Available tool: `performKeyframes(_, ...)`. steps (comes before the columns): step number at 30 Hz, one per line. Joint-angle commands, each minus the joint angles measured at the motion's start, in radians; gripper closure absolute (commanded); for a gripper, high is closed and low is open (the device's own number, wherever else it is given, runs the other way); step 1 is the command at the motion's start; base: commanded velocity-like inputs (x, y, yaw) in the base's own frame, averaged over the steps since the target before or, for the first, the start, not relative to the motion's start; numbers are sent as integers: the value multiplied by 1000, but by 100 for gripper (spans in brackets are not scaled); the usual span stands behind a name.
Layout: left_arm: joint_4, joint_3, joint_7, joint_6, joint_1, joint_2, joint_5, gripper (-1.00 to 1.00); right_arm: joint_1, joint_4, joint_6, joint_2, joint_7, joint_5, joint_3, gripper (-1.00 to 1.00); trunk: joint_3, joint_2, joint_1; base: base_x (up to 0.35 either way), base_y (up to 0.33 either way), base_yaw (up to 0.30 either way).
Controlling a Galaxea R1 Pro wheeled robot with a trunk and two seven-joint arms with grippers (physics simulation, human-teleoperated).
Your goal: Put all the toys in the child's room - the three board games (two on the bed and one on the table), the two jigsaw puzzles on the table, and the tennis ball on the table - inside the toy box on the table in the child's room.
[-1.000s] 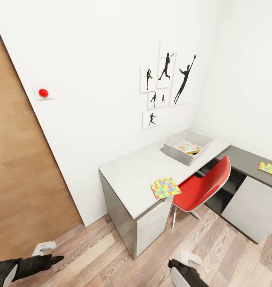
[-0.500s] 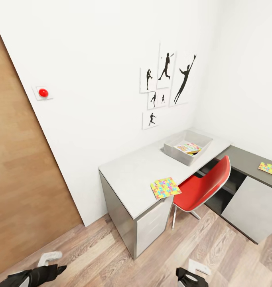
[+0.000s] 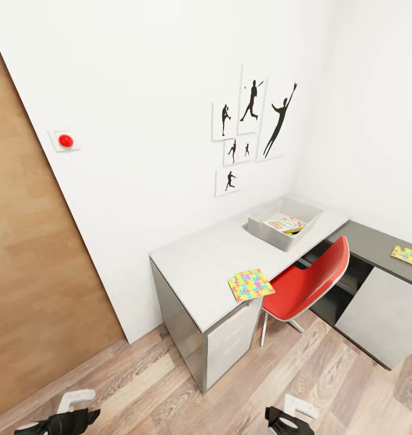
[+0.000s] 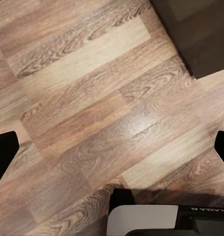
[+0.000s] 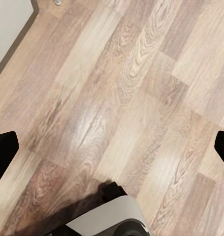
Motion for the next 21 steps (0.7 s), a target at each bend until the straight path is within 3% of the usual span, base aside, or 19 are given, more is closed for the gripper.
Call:
performKeyframes(1, 2, 8, 2, -5, 1, -2, -11, -100, -1, 0, -4, 0, -6, -10, 9, -100, -2, -2, 1, 0, 0, 0)
performKeyframes(12, 4, 8, 12, -9, 6, -14, -10, -100, -1, 0, -24, 0, -5, -9, 9, -100, -2, -2, 1, 0, -24, 0)
performKeyframes(21, 4, 8, 29, -9, 6, -19, -10, -100, -1, 0, -40, -5, -5, -22, 6, -100, -2, -2, 1, 14, -243, 0)
